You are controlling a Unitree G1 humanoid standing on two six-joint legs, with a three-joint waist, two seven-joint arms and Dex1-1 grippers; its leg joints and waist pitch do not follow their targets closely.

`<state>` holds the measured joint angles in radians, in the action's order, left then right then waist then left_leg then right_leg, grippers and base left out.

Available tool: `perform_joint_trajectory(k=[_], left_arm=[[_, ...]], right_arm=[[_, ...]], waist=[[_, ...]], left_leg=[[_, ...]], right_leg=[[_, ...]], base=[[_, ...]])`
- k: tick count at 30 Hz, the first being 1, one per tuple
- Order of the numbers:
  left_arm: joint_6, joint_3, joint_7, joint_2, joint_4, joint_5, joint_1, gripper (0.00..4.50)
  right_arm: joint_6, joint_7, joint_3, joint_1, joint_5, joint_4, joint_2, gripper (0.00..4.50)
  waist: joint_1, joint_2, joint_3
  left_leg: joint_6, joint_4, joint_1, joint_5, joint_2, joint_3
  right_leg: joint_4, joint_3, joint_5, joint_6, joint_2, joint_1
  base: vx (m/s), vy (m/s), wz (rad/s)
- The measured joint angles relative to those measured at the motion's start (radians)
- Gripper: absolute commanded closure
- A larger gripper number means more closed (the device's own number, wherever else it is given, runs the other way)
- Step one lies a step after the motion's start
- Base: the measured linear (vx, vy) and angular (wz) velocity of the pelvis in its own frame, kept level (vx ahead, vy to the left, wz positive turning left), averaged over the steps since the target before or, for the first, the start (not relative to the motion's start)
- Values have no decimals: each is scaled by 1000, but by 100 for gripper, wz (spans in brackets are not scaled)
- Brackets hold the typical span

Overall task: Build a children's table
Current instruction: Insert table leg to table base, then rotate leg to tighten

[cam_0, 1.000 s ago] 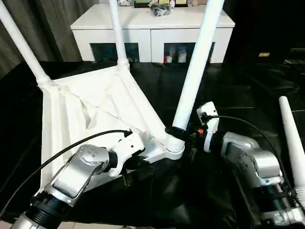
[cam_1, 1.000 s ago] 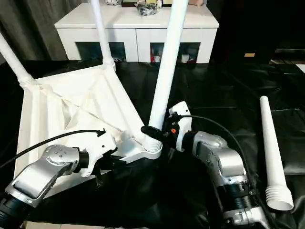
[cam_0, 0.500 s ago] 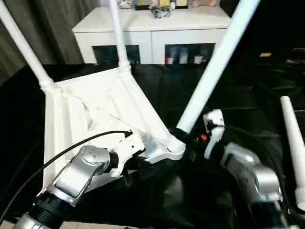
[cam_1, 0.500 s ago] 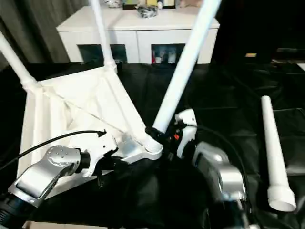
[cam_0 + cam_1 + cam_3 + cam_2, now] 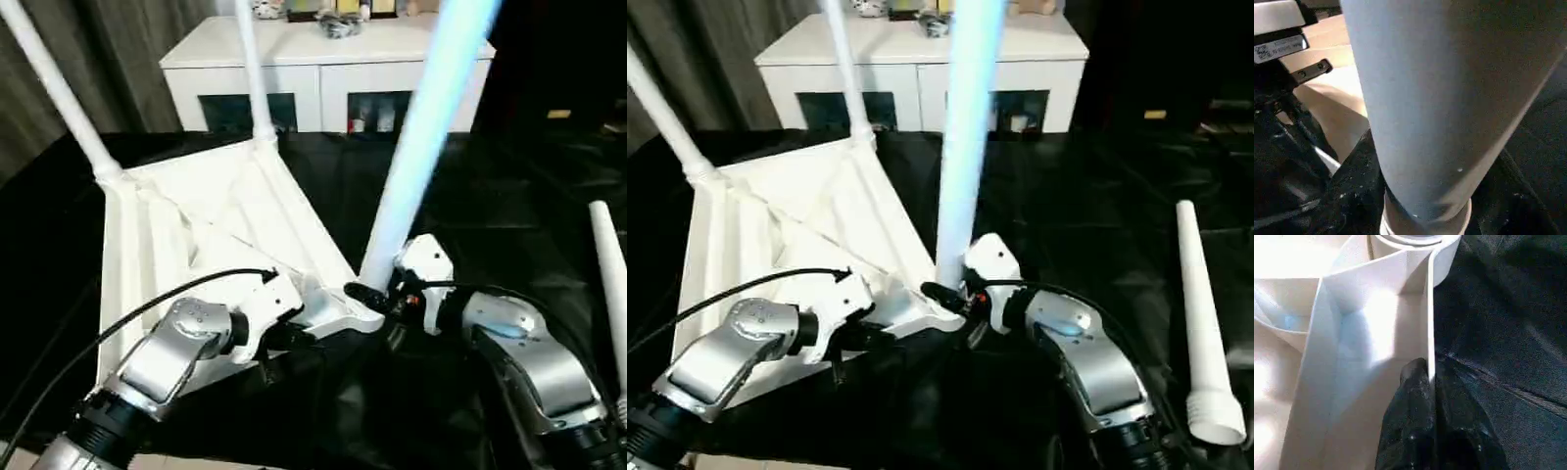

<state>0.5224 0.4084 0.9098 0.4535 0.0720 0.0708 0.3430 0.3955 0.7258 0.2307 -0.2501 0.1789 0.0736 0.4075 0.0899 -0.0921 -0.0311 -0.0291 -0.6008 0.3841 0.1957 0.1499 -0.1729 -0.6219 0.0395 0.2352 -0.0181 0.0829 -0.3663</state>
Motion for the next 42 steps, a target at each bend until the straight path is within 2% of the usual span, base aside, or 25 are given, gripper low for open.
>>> perform_joint_trajectory(k=[5, 11, 20, 23, 30, 33, 37, 39, 42], left_arm=[[0, -1, -4, 1, 0, -9, 0, 450], [0, -1, -9, 1, 0, -10, 0, 450], [0, -1, -9, 7, 2, -10, 0, 450], [0, -1, -8, 7, 8, -10, 0, 450], [0, -1, -8, 8, 13, -8, 0, 450], [0, -19, -23, 2, 39, -9, 4, 450], [7, -47, -128, -85, 140, -26, 61, 450], [22, -67, -201, -146, 205, -29, 98, 450], [41, -80, -292, -229, 296, -27, 156, 450]], right_arm=[[60, 28, -12, -65, 32, -77, -26, 263], [73, 52, -26, -95, 55, -143, -41, 263], [73, 59, -26, -95, 55, -148, -39, 263], [73, 59, -26, -96, 54, -157, -43, 263], [69, 56, -26, -96, 50, -165, -50, 263], [44, -8, -28, -112, 32, -211, -104, 263], [16, -181, -62, -174, -4, -326, -194, 263], [3, -285, -93, -202, -17, -381, -241, 263], [-18, -421, -127, -244, -32, -457, -289, 263]], waist=[[-6, 14, 1], [-11, 22, 0], [-9, 23, 1], [-10, 24, 0], [-10, 26, 2], [-22, 28, 4], [-38, 25, 3], [-39, 27, 1], [-40, 24, -3]], left_leg=[[0, 2, -3, 0, 0, 0], [0, 4, -4, 0, 0, -1], [0, 4, -7, 0, 0, -1], [0, 5, -13, 0, 0, -1], [0, 14, -16, 0, 0, -2], [-1, 16, -18, 0, 0, -2], [-1, 17, -17, 0, -1, -2], [-1, 20, -18, 0, -4, -2], [-1, 28, -18, 0, -11, -2]], right_leg=[[-1, 0, 0, 0, 0, 0], [-1, 0, 3, -6, 0, 1], [0, 0, 4, -6, 0, 1], [1, 0, 4, -7, 0, 3], [10, 0, 4, -7, 0, 5], [10, 0, 4, -7, 0, 4], [11, 0, 4, -7, 1, 2], [13, 0, 5, -8, 3, 1], [22, 1, 5, -8, 9, 1]], base=[[0, 0, 0], [0, 0, 0], [0, 0, 0], [0, 0, 0], [0, 0, 0], [0, 0, 0], [0, 0, 0], [0, 0, 0], [0, 0, 0]])
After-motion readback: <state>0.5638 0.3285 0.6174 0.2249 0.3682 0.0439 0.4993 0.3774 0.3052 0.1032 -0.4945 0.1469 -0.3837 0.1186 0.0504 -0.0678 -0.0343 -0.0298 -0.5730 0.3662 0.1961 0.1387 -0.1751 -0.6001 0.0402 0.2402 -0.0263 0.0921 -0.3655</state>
